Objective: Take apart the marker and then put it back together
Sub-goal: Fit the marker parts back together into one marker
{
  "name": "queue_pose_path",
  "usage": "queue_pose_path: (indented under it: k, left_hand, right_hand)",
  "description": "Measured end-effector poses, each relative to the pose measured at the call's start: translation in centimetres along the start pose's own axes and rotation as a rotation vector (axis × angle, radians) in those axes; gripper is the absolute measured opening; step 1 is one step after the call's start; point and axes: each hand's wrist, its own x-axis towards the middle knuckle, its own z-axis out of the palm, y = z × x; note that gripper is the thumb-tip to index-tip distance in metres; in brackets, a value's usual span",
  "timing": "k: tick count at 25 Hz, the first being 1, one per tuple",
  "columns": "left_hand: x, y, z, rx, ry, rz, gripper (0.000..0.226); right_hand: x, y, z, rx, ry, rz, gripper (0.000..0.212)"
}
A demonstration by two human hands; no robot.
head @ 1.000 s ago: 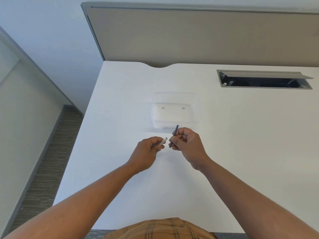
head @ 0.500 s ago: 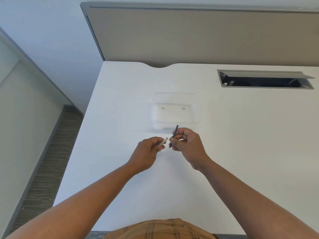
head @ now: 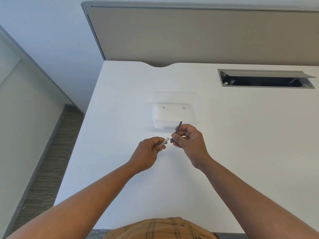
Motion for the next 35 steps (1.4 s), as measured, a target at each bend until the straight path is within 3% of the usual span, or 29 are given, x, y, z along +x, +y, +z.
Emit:
queue_pose_path:
  k: [10, 18, 35]
  left_hand:
    - [-0.21, -0.16, 0.06, -0.002, -0.004, 0.004, 0.027]
    - [-0.29, -0.05, 0.13, 0.026, -0.004, 0.019, 0.027]
    - [-0.42, 0.57, 0.09, 0.002, 0.0, 0.016, 0.027]
  right_hand:
    - [-0.52, -0.29, -0.12, 0.019, -0.01, 0.018, 0.002]
    - [-0.75, -0.2, -0.03, 0.011, -0.022, 0.035, 0.014]
    - [-0.68, -0.99, 0.18, 0.102, 0.056, -0.046, 0.009]
